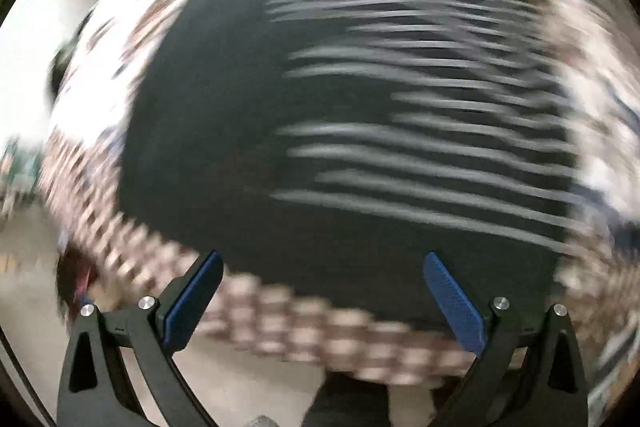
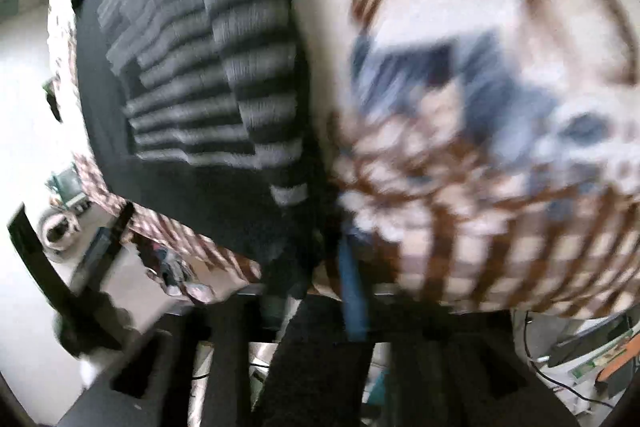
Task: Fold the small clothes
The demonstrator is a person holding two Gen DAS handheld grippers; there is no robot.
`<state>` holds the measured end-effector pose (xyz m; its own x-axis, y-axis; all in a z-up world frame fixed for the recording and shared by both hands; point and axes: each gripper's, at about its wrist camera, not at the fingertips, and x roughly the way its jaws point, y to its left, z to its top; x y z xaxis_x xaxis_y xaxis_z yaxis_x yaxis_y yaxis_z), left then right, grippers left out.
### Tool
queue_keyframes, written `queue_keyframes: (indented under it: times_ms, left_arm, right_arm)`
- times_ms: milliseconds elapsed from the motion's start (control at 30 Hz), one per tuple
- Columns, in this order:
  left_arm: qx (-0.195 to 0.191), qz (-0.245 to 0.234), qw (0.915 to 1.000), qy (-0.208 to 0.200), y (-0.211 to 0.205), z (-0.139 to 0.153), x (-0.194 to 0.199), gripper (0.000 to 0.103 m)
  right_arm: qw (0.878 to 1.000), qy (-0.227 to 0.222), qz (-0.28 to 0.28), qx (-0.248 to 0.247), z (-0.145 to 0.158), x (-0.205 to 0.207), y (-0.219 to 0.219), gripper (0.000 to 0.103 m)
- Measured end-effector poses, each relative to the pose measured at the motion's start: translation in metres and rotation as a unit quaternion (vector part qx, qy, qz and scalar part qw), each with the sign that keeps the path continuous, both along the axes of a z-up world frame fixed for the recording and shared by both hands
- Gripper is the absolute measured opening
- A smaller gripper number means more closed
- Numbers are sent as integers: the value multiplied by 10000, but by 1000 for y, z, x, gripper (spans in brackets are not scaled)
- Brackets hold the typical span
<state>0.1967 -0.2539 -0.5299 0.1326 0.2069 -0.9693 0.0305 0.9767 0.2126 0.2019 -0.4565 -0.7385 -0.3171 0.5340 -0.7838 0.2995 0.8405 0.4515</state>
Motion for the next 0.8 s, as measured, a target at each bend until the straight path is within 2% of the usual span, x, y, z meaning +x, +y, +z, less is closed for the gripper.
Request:
queue_keyframes:
  times_ms: [33, 67, 167, 267, 333, 367, 400, 433, 500, 633, 800]
  left_arm:
    - [-158, -378, 9992, 8, -31, -3, 0, 103]
    - [-244, -609, 9978, 24, -49, -7, -2, 103]
    - [-261, -1270, 9914, 186, -108, -33, -6, 103]
    - [-172, -1473, 9886, 260, -131, -58, -6, 100]
    - [-339, -1360, 9900, 167, -125, -63, -4, 85]
    - [-482, -1218, 9913, 117, -117, -64, -1, 72]
    - [-610, -1115, 9919, 44, -105, -65, 0, 49]
    - [-624, -1042, 9926, -81, -97, -62, 2, 37]
    - [-543, -1045, 9928, -194, -84, -59, 3, 5]
    - [-603, -1013, 9924, -341, -63, -52, 7, 5]
    - [-604, -1092, 9913, -416, -46, -46, 9, 5]
  right_arm:
    - [9997, -203, -81, -70, 12, 6, -13, 67]
    - [9983, -526, -158, -191, 32, 17, -33, 67]
    - [9939, -931, -345, -484, 63, 48, -75, 67]
    - [9895, -1163, -647, -564, 80, 87, -116, 68]
    - [9869, -1379, -654, -516, 82, 132, -138, 68]
    - [9857, -1486, -626, -482, 83, 151, -141, 68]
    - [9840, -1619, -582, -470, 82, 167, -142, 68]
    - [9817, -1781, -529, -419, 77, 194, -141, 69]
    - [9783, -1989, -551, -152, 67, 232, -140, 76]
    - [9695, -2267, -765, 524, 40, 309, -127, 76]
    - [9638, -2177, -1199, 966, -1, 380, -107, 76]
